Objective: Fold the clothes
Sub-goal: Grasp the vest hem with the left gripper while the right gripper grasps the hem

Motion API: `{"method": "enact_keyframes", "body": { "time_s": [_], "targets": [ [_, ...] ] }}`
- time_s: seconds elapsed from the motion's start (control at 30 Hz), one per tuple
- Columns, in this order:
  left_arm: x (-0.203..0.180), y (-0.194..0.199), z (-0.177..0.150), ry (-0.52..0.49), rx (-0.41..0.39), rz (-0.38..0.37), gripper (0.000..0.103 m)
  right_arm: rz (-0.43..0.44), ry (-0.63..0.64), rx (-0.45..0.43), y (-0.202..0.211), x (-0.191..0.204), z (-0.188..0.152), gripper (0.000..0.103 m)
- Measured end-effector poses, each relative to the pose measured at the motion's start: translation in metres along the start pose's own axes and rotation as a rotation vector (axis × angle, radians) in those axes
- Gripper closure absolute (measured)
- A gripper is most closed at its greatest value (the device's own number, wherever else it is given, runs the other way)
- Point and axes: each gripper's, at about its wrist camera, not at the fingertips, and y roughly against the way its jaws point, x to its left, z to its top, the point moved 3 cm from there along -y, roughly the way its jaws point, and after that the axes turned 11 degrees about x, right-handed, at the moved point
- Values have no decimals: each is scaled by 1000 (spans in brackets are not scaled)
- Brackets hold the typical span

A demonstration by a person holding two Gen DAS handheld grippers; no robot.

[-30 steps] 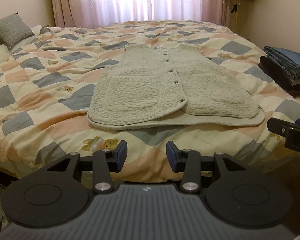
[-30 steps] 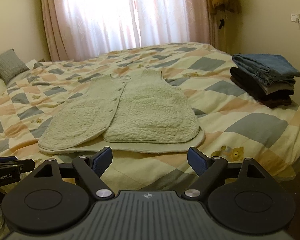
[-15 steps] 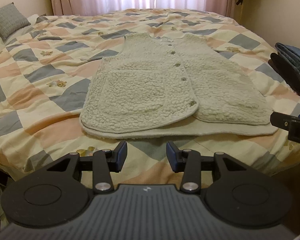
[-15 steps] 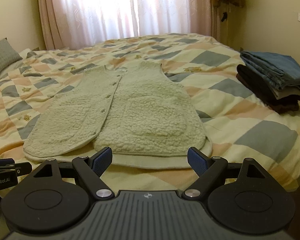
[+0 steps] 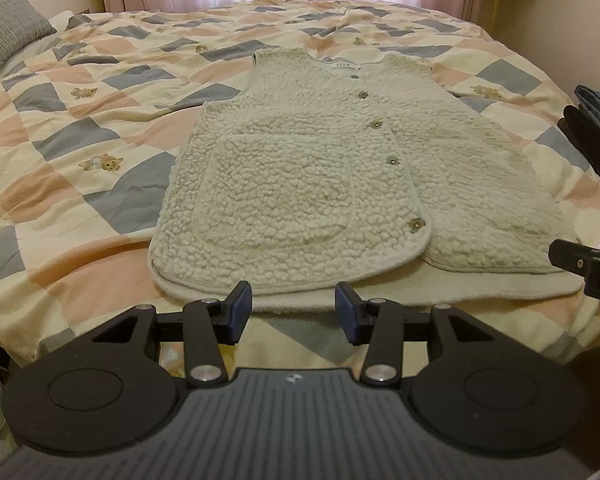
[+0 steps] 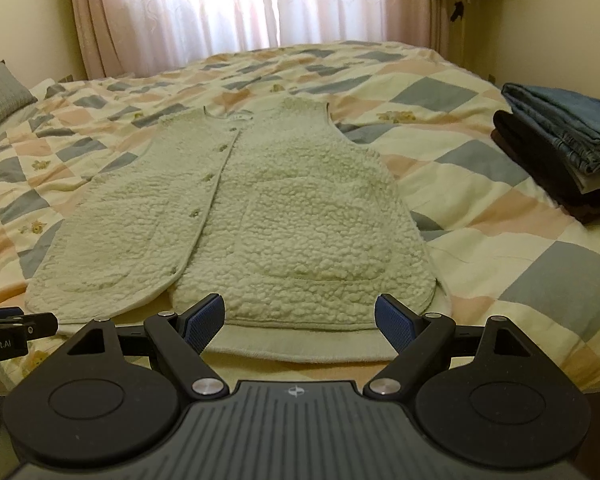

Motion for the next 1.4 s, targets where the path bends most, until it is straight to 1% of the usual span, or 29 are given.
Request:
{"method": "enact_keyframes", "body": {
  "time_s": [0.17, 0.23, 0.3, 0.37, 0.47, 0.53, 0.67, 0.73, 0.8, 0.83, 0.9, 0.93, 0.97, 1.0, 1.03, 1.1, 1.13, 1.17, 1.23, 1.27, 1.33, 1.4],
  "targets": [
    [4, -19, 15, -4, 19, -1, 61, 9, -2, 20, -19, -4, 13, 18],
    [9, -26, 25, -6, 16, -13, 61, 20, 3, 28, -28, -7, 19, 18],
    [16, -31, 36, -12, 8, -30, 61, 50, 18, 30, -35, -13, 28, 18],
    [26, -34, 51, -46, -4, -27, 61, 99, 24, 23, -42, -25, 41, 18],
    [44, -43, 83, -123, 1, -49, 55, 184, 27, 16, -53, -50, 71, 18],
    [57, -50, 109, -168, 4, -58, 54, 238, 32, 16, -63, -66, 94, 18],
    [72, -77, 170, -269, -21, -58, 53, 265, 54, 26, -97, -91, 145, 19],
    [79, -96, 201, -301, -28, -87, 53, 290, 59, 41, -120, -99, 170, 20],
    [87, -120, 233, -289, -31, -132, 53, 315, 63, 56, -144, -107, 195, 21],
    [90, -132, 250, -279, -32, -156, 54, 327, 65, 64, -155, -110, 207, 24],
    [100, -159, 284, -246, -38, -204, 54, 352, 69, 79, -179, -118, 232, 32],
    [104, -173, 300, -226, -40, -224, 54, 364, 71, 87, -190, -122, 244, 42],
    [108, -186, 316, -203, -41, -247, 54, 376, 73, 94, -202, -125, 256, 48],
    [112, -199, 331, -176, -40, -271, 53, 387, 75, 96, -214, -126, 267, 49],
    [115, -212, 345, -148, -39, -292, 53, 396, 74, 89, -227, -128, 279, 49],
    [121, -237, 370, -107, -25, -326, 49, 397, 59, 74, -251, -131, 303, 47],
    [122, -249, 380, -97, -17, -337, 49, 398, 46, 64, -263, -133, 312, 40],
    [122, -260, 388, -89, -13, -341, 49, 397, 33, 55, -275, -135, 321, 37],
    [125, -278, 401, -81, -12, -345, 49, 398, 7, 45, -297, -137, 337, 36],
    [127, -285, 405, -72, -13, -355, 47, 404, -8, 43, -308, -139, 344, 31],
    [130, -299, 414, -54, -17, -376, 46, 426, -44, 50, -327, -142, 354, 27],
    [134, -309, 419, -34, -31, -403, 45, 462, -71, 59, -344, -143, 362, 27]
  ]
}}
